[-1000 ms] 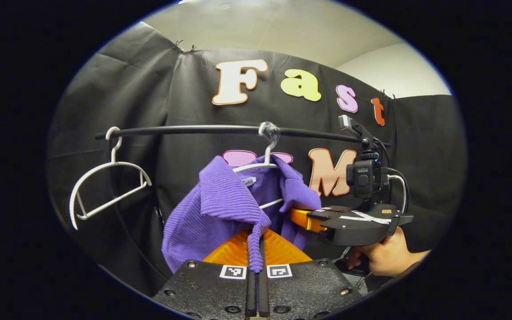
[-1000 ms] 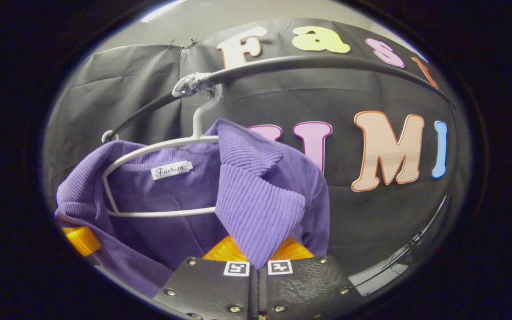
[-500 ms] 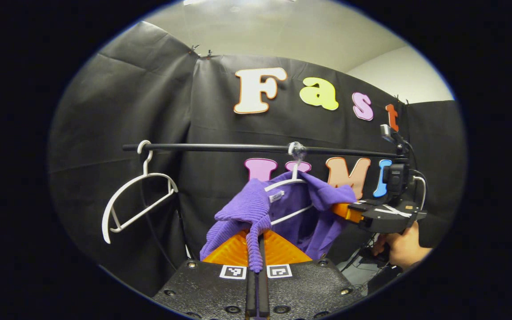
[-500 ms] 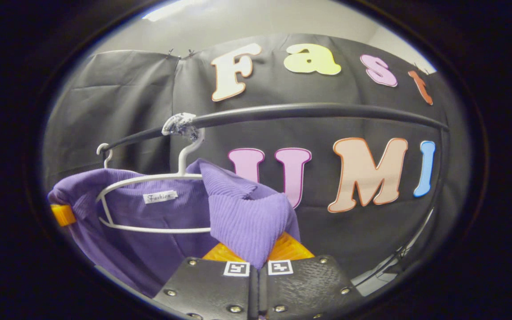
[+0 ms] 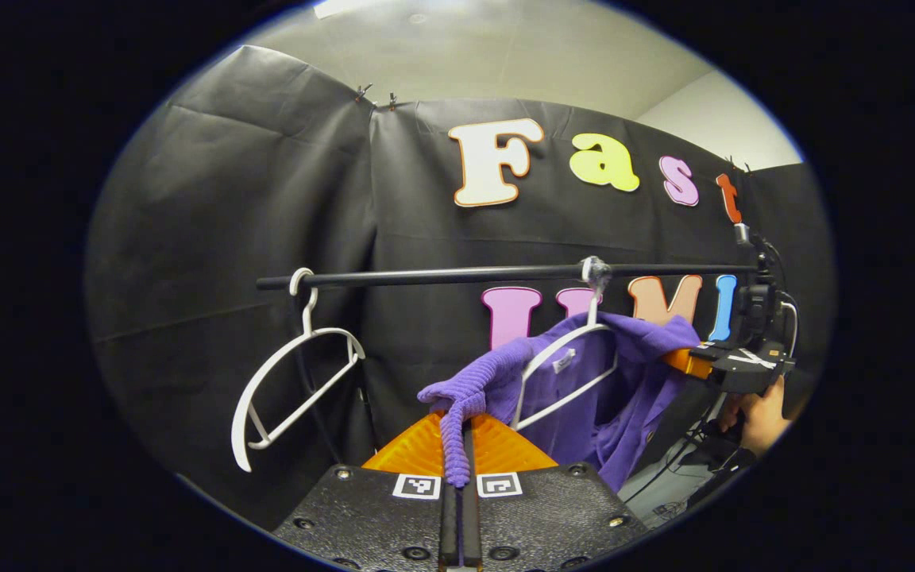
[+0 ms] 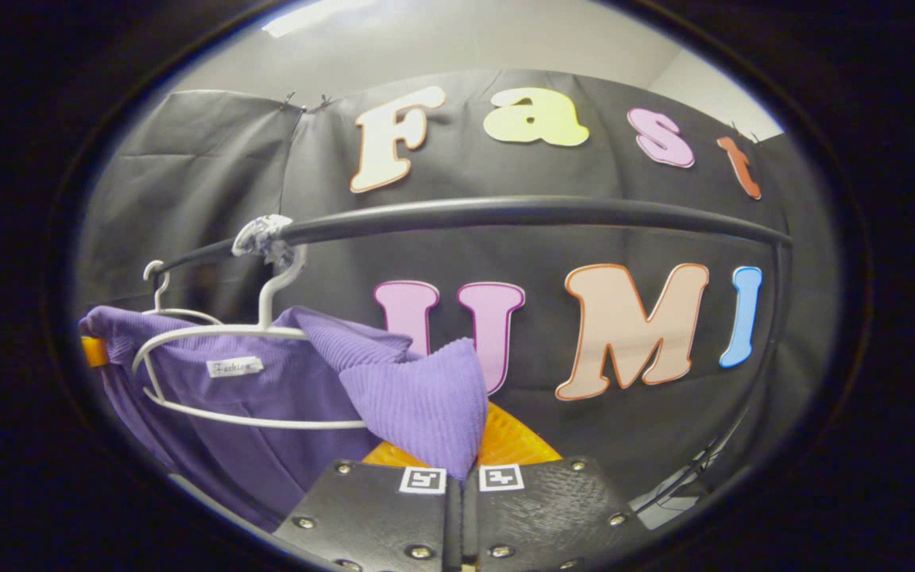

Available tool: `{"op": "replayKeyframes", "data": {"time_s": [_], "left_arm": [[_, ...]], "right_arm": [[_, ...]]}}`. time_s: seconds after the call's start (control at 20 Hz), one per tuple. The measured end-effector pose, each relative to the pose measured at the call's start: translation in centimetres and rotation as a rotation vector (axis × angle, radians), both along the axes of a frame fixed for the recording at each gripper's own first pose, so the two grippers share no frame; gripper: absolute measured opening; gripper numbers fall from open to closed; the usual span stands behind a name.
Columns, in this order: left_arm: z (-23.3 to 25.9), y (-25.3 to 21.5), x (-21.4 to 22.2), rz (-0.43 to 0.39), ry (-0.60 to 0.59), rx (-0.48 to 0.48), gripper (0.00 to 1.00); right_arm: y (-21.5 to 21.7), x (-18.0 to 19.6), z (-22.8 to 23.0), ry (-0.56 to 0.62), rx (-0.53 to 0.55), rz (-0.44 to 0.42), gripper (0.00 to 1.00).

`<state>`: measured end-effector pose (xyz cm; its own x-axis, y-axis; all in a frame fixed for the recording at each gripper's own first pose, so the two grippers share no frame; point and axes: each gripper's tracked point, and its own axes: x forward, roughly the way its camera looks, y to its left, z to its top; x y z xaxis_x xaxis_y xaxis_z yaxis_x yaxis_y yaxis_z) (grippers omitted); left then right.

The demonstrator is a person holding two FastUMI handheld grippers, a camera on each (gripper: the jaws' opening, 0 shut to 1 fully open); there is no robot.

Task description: Grasp the clothes on the hanger with both hands and then place them into the laundry hamper below.

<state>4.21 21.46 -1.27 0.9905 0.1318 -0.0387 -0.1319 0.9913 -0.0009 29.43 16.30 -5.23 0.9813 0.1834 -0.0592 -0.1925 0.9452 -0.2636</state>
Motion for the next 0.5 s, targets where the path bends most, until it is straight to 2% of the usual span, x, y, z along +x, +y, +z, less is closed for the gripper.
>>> {"op": "replayKeyframes", "data": {"time_s": [0.3, 0.5], "left_arm": [[0.7, 3.6, 2.1, 0.039, 0.010, 0.067, 0.03], [0.6, 4.6, 4.6, 0.020, 0.012, 0.068, 0.03]], "right_arm": [[-1.3, 2.5, 1.7, -0.079, -0.005, -0.079, 0.00], [-2.0, 4.2, 1.6, -0.100, 0.031, -0.124, 0.00]]}}
